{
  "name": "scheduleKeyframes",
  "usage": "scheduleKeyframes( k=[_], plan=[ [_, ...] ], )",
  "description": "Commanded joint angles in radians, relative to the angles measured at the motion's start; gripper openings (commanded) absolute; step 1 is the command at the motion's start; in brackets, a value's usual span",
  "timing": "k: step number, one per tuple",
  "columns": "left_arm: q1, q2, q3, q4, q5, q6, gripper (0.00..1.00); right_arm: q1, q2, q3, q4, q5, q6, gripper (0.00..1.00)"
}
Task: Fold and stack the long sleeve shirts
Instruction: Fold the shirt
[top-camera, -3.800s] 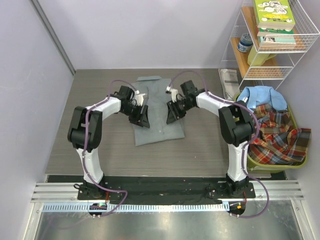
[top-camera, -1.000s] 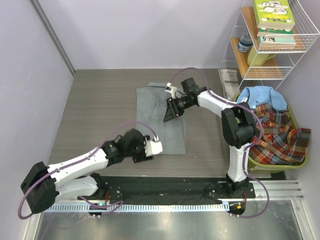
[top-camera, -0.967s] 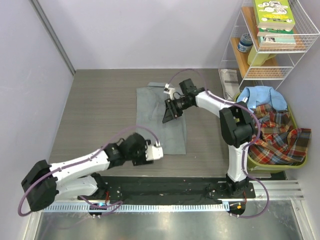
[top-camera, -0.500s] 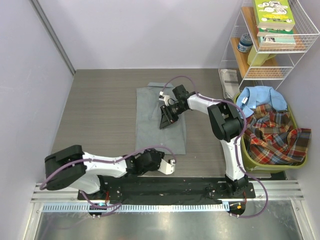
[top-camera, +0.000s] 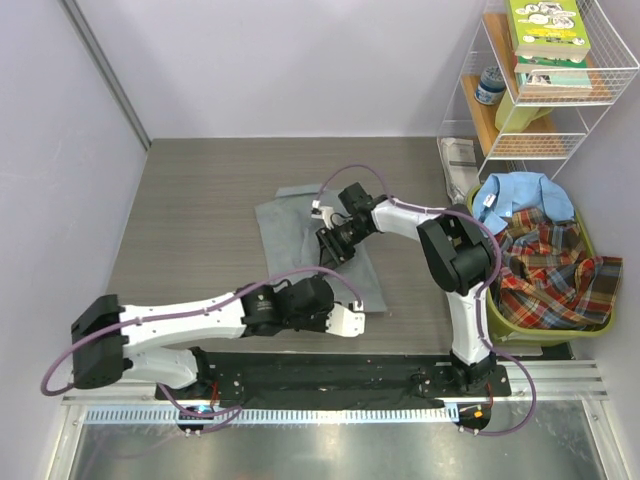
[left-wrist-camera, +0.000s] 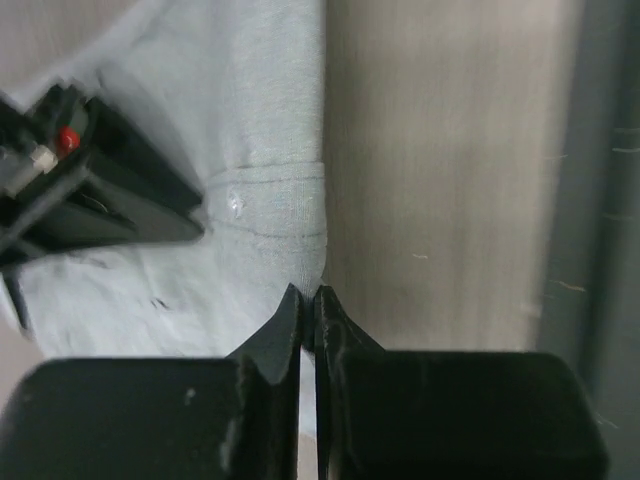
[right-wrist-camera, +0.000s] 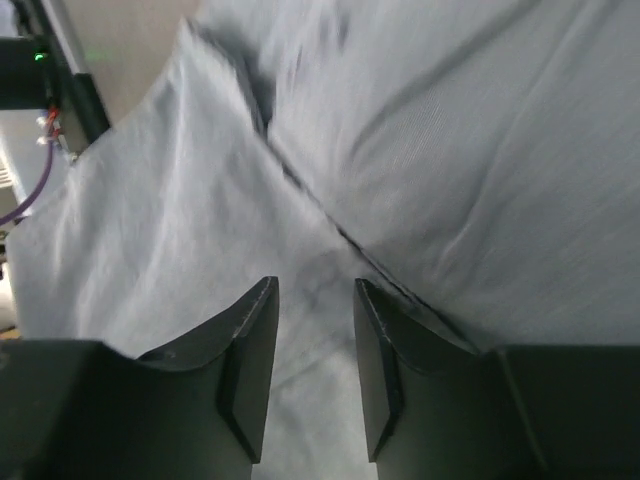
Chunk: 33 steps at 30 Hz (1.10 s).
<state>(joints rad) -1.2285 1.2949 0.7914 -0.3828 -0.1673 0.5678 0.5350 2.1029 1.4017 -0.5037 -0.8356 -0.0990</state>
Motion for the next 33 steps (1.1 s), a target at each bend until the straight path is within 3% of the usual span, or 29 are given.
scheduleKeyframes(
  k=[1, 6, 9, 13, 17, 26, 33],
  plan=[
    [-0.011, -0.083, 0.121, -0.411, 0.320, -0.118, 0.00, 0.000, -0.133, 0.054, -0.120, -0.023, -0.014, 0.44],
    [0.007, -0.127, 0.201, -0.533, 0.506, -0.141, 0.00, -0.063, -0.095, 0.250, -0.223, 0.007, -0.089, 0.47],
    [0.073, -0.129, 0.235, -0.565, 0.552, -0.129, 0.00, -0.078, -0.012, 0.351, -0.249, 0.033, -0.116, 0.47],
    [0.272, -0.053, 0.304, -0.597, 0.641, -0.080, 0.00, -0.078, 0.090, 0.459, -0.249, 0.036, -0.130, 0.46],
    [0.420, 0.120, 0.443, -0.650, 0.693, 0.047, 0.00, -0.078, 0.170, 0.552, -0.240, 0.061, -0.139, 0.45],
    [0.653, 0.457, 0.705, -0.640, 0.750, 0.227, 0.00, -0.078, 0.279, 0.542, -0.214, 0.070, -0.156, 0.41],
    [0.719, 0.629, 0.712, -0.504, 0.735, 0.271, 0.00, -0.078, 0.275, 0.500, -0.208, 0.072, -0.176, 0.38]
  ],
)
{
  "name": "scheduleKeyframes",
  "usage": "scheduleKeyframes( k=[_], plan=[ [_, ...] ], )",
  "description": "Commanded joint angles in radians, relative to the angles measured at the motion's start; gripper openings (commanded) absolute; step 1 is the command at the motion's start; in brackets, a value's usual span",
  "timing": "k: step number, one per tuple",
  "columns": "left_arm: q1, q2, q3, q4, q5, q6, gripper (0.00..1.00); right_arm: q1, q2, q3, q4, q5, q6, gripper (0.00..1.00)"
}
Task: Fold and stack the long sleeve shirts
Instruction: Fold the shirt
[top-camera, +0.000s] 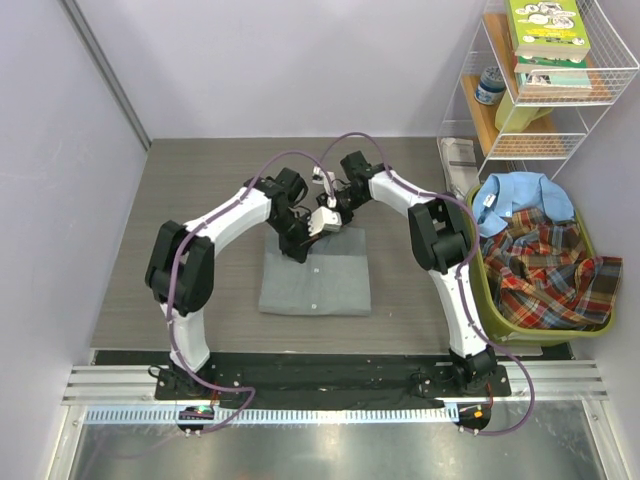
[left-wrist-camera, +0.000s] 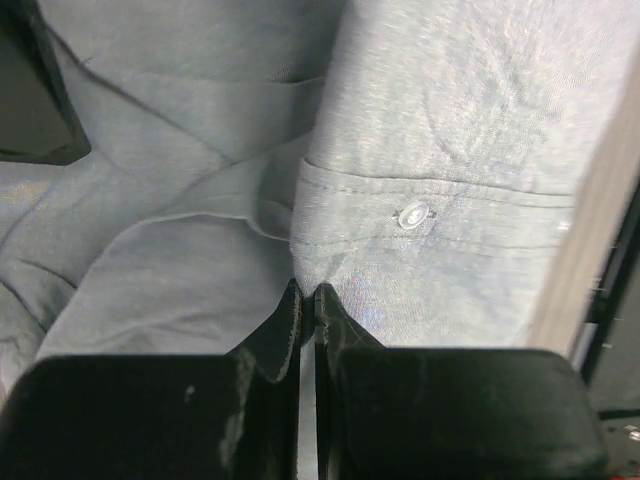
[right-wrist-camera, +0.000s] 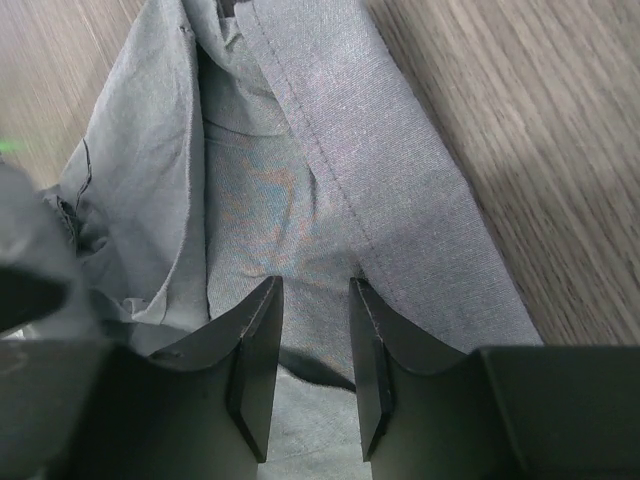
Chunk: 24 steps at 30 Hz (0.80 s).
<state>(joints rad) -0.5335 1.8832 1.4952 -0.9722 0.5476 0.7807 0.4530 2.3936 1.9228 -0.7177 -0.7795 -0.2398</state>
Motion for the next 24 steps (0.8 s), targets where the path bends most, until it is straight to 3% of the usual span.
scheduleKeyframes(
  k=[1, 7, 13, 17, 20, 23, 24],
  plan=[
    [0.024, 0.065, -0.009, 0.119, 0.011, 0.066, 0.00, 0.004, -0.016, -0.031, 0.004, 0.016, -0.036, 0.38],
    [0.004, 0.077, -0.104, 0.151, 0.021, 0.049, 0.01, 0.010, -0.046, -0.119, 0.007, -0.003, -0.046, 0.37],
    [-0.055, -0.030, -0.236, 0.112, 0.068, 0.029, 0.02, 0.027, -0.163, -0.273, 0.031, -0.039, -0.027, 0.37],
    [-0.080, -0.074, -0.242, 0.029, 0.097, 0.009, 0.05, 0.024, -0.246, -0.324, 0.009, -0.061, -0.012, 0.38],
    [-0.079, -0.113, -0.239, -0.003, 0.100, 0.003, 0.10, 0.004, -0.263, -0.262, -0.034, -0.081, 0.002, 0.40],
    [-0.079, -0.133, -0.216, -0.034, 0.104, 0.031, 0.22, -0.002, -0.228, -0.157, -0.083, -0.083, -0.009, 0.41],
    [-0.079, -0.131, -0.201, -0.051, 0.112, 0.037, 0.30, 0.000, -0.212, -0.118, -0.092, -0.081, -0.018, 0.41]
  ],
)
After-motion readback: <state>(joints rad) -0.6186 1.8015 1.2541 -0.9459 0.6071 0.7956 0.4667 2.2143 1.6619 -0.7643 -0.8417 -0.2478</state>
